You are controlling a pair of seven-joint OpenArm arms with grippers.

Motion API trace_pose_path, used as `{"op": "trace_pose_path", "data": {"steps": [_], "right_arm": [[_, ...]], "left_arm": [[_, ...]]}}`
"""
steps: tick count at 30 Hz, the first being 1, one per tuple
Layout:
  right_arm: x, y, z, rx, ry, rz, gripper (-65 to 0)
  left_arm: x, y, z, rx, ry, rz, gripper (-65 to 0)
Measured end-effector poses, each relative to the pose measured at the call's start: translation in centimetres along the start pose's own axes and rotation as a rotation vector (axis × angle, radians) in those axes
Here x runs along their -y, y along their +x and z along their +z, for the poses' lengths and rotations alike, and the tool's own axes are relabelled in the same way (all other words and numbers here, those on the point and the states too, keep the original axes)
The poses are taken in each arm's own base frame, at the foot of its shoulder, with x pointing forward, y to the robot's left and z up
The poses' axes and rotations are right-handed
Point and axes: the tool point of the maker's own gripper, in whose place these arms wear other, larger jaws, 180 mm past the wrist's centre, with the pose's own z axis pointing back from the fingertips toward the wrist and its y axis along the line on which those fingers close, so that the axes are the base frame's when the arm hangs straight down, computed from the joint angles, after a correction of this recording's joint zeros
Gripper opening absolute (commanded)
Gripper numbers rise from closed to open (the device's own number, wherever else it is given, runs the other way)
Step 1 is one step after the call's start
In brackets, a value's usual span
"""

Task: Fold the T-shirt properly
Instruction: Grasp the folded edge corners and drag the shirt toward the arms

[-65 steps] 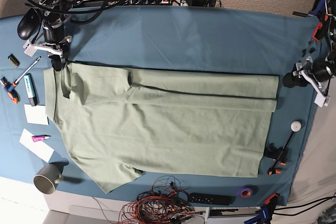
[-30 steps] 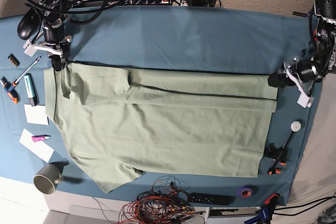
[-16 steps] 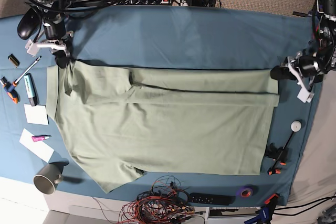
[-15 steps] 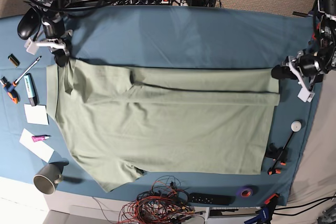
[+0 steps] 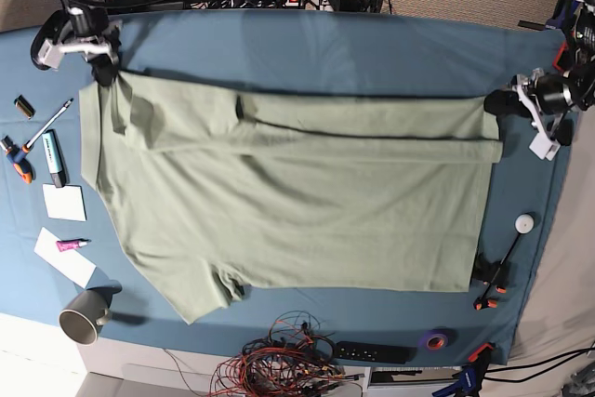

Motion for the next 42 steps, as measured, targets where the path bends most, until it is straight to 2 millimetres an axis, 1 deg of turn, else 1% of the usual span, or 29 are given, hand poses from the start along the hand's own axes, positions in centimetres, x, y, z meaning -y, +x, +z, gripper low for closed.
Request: {"op": "trace_pose_path", "data": {"steps": [2, 6, 9, 17, 21, 25, 30, 33, 39, 40, 41, 42], "right_arm": [[0.3, 0.1, 0.8, -0.014, -0.026, 0.036, -65.0], [0.0, 1.1, 2.3, -0.012, -0.042, 0.11, -65.0], [0.0, 1.4, 3.0, -0.013, -0.051, 0.142, -65.0], [0.5, 0.9, 3.7, -0.035, -0.07, 0.155, -65.0], [0.8, 0.5, 4.1, -0.049, -0.077, 0.155, -65.0], [1.2, 0.1, 4.6, -0.065, -0.085, 0.154, -65.0], [1.9, -0.6, 5.5, -0.089, -0.101, 0.153, -65.0], [1.9, -0.6, 5.5, -0.09, -0.101, 0.154, -65.0], [1.8, -0.5, 5.4, -0.083, -0.1, 0.154, -65.0], [1.8, -0.5, 5.4, -0.083, -0.1, 0.154, -63.5], [1.8, -0.5, 5.4, -0.084, -0.096, 0.158, -54.4], [1.7, -0.5, 5.4, -0.083, -0.091, 0.168, -45.6]], "left_arm": [[0.3, -0.4, 0.1, -0.01, -0.006, -0.008, -65.0], [0.8, -1.0, 0.1, -0.024, -0.012, -0.021, -65.0], [1.2, -2.0, 0.6, -0.038, -0.011, -0.023, -65.0], [1.0, -3.9, 3.2, -0.037, 0.037, -0.022, -65.0], [1.0, -4.7, 4.1, -0.036, 0.051, -0.017, -65.0], [1.1, -5.4, 4.1, -0.05, 0.051, -0.01, -65.0], [1.2, -5.6, 4.1, -0.052, 0.049, -0.004, -65.0], [1.2, -6.0, 4.1, -0.058, 0.046, 0.003, -65.0], [1.6, -6.1, 3.9, -0.056, 0.031, -0.012, -65.0], [1.8, -6.1, 3.9, -0.056, 0.02, -0.028, -57.1], [1.8, -6.1, 3.9, -0.055, 0.016, -0.035, -47.6], [1.8, -6.1, 3.9, -0.056, 0.015, -0.038, -39.6]]}}
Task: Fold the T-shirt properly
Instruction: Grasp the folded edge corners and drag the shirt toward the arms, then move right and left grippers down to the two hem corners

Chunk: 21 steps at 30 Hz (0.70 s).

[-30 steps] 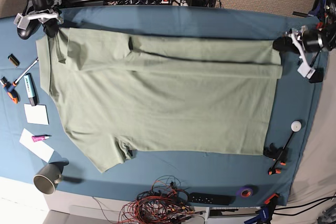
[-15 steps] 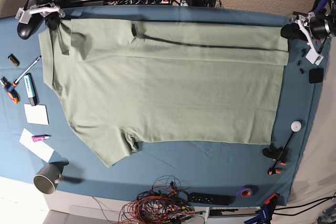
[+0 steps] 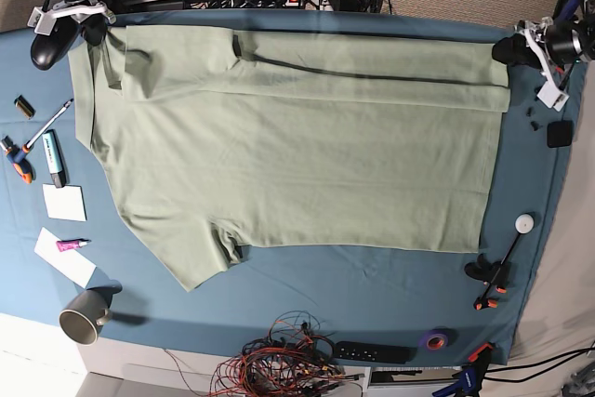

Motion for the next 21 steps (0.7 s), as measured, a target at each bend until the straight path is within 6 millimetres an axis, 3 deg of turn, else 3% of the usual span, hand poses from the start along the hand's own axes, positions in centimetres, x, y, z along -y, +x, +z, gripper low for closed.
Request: {"op": "trace_pose_path", "data": {"steps": [2, 8, 10, 13, 16, 21], "right_arm": [[0.0, 0.0, 0.0, 0.001, 0.002, 0.002, -36.9], [-0.4, 0.6, 0.6, 0.012, 0.008, 0.024, -36.9], [-0.9, 1.9, 1.3, 0.031, -0.002, 0.081, -37.0], [-2.1, 4.3, 2.6, 0.069, -0.023, 0.201, -37.0], [-4.1, 6.8, 3.7, 0.122, -0.025, 0.316, -37.0], [-7.3, 10.5, 5.2, 0.251, -0.016, 0.443, -37.0]], "left_arm": [[0.1, 0.1, 0.0, 0.006, -0.007, 0.003, -34.1], [-0.1, 0.4, 0.2, 0.012, 0.005, 0.002, -34.3], [-0.3, 0.7, 0.7, 0.009, 0.027, -0.016, -34.3], [-0.4, 2.7, 2.2, 0.067, 0.057, -0.062, -34.3], [0.1, 5.2, 3.7, 0.138, 0.082, -0.116, -34.3], [1.4, 7.1, 4.6, 0.192, 0.091, -0.188, -34.3]]}}
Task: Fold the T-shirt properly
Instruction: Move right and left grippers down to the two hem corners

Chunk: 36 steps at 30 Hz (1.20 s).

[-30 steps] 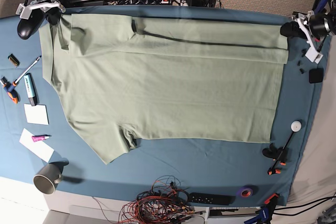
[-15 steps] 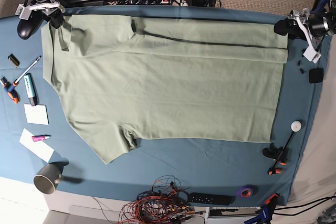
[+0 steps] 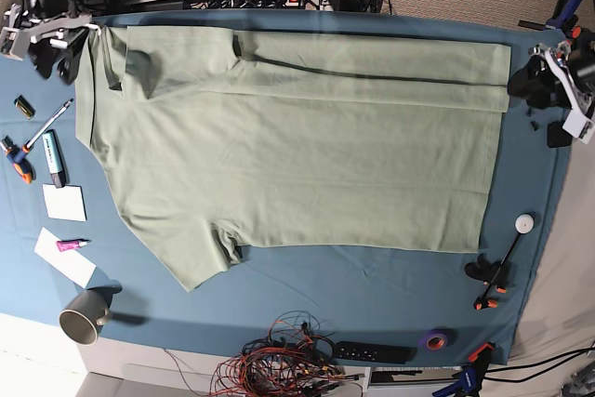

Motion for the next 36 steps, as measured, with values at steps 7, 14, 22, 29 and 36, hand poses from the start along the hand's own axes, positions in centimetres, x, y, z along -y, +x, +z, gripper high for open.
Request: {"op": "trace_pose_path", "data": {"steps": [7, 14, 22, 29, 36], "right_arm": [[-0.5, 2.6, -4.5, 0.112, -0.017, -0.033, -37.0], [-4.4, 1.3, -17.3, -0.003, 0.125, -0.053, -37.0], [-6.7, 4.7, -30.0, -0.176, 0.273, -0.238, -37.0], [-7.1, 4.0, -33.7, -0.38, 0.293, -0.233, -37.0], [-7.6, -0.3, -33.5, -0.487, 0.26, -0.128, -37.0]], "left_arm": [[-1.1, 2.3, 0.0, 0.053, 0.068, -0.061, -34.3], [-2.9, 4.1, 0.2, 0.083, 0.164, -0.095, -34.3], [-3.4, 3.6, 0.2, 0.063, 0.191, -0.104, -34.3], [-3.3, 3.7, 0.2, 0.068, 0.19, -0.103, -34.3], [-2.8, 3.1, -0.5, 0.084, 0.173, -0.07, -34.3]]}}
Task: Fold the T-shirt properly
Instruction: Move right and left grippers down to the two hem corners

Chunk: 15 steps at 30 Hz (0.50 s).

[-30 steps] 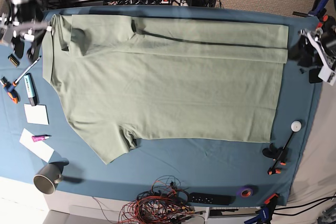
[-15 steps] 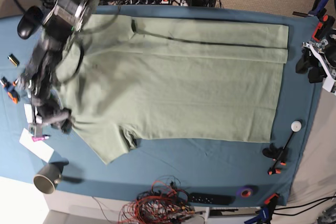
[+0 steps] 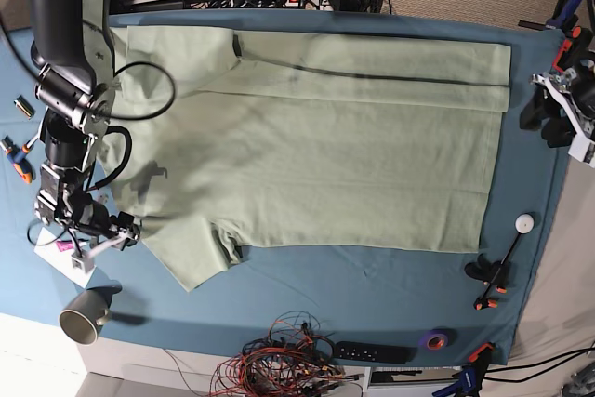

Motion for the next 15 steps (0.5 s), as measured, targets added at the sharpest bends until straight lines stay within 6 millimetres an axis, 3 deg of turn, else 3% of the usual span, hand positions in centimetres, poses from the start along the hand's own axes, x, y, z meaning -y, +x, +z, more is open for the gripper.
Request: {"op": "trace_pose_path", "data": {"steps": [7, 10, 13, 15], "right_arm": [[-3.9, -0.5, -1.1, -0.002, 0.106, 0.056, -37.0], [-4.3, -0.5, -1.2, 0.0, 0.112, 0.058, -38.7], [-4.0, -0.7, -1.2, -0.002, 0.104, 0.062, -61.8], [-3.7, -0.9, -1.2, -0.002, 0.101, 0.057, -65.0]], "left_arm": [[0.7, -0.4, -0.5, 0.015, -0.015, 0.031, -34.3], [0.7, -0.4, -0.5, 0.014, -0.014, 0.03, -34.3], [0.7, -0.4, -0.5, 0.015, -0.014, 0.03, -34.3], [0.4, 0.2, -0.5, 0.034, -0.003, 0.04, -34.3]]}}
